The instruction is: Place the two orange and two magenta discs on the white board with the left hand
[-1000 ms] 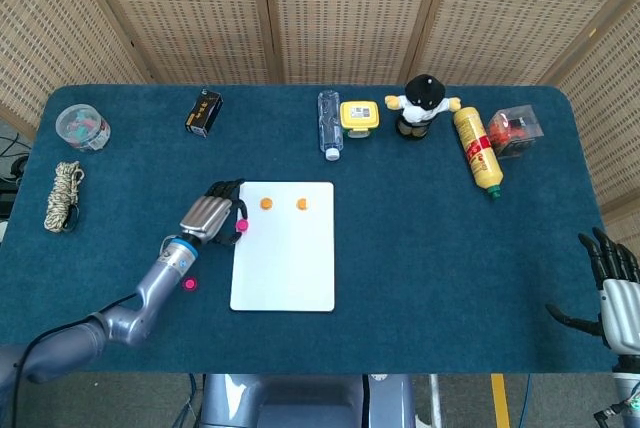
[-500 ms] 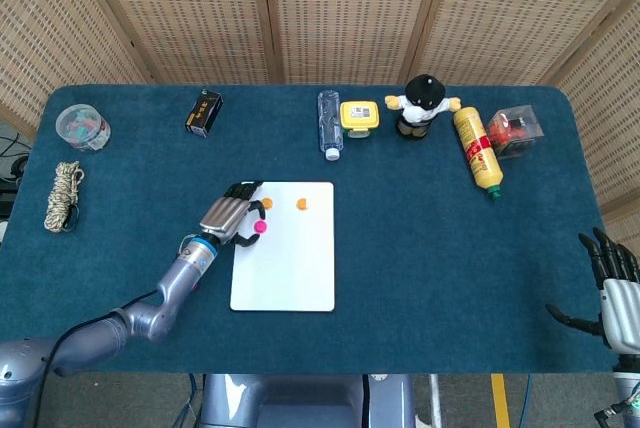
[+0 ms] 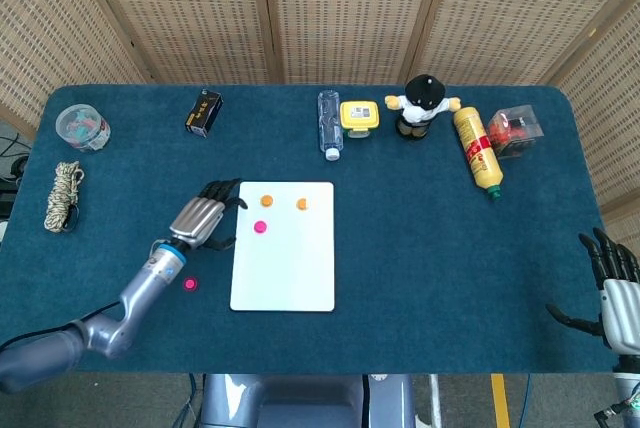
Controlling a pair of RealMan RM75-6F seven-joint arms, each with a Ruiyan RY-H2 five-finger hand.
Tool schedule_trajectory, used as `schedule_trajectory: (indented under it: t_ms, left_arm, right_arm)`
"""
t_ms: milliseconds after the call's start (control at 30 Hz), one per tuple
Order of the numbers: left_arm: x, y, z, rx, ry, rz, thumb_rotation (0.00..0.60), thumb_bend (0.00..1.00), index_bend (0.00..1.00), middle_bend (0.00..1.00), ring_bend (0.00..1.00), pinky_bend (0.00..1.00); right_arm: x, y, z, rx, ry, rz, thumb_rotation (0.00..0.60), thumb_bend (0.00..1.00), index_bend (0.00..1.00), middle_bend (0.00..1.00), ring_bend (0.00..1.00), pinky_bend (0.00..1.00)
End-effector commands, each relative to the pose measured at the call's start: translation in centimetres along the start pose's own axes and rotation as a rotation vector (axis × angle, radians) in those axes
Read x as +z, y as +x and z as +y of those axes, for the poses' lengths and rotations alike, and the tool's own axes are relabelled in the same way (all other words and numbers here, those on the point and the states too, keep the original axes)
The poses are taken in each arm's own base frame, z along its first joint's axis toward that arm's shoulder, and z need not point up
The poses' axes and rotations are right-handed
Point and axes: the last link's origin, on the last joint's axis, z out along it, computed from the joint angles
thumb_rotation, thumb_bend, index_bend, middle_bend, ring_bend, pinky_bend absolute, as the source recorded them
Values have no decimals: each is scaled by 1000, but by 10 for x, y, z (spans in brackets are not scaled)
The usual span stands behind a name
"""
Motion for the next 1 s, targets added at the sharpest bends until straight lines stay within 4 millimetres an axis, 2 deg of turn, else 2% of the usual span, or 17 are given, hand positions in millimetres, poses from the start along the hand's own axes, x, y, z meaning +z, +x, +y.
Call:
schedule_trajectory:
  t_ms: [33,233,433,600,1000]
  left_arm:
    - [-40,-1,-21,-7,5,-5,600,309,333,0,0,0]
    - [-88,-12,-52,15,43,-48,600,314,352,0,0,0]
    - [-115,-22,-65,34,53,-88,600,318,361,0,0,0]
    - [-125,-29,-67,28,48,-114,600,324,373,0,0,0]
    - [-118,-41,-59,110,14,-109,600,326,387,0,0,0]
  right_arm:
    - [0,0,0,0,1,1,600,26,0,0,0,0]
    - [-1,0,-1,-4,2,2,600,28,0,0,0,0]
    - [-1,0,-1,-4,2,5,600,26,0,0,0,0]
    - [-1,0,-1,-4,1,5,600,28,0,0,0,0]
    - [-1,0,-1,4,0,3,600,26,0,0,0,0]
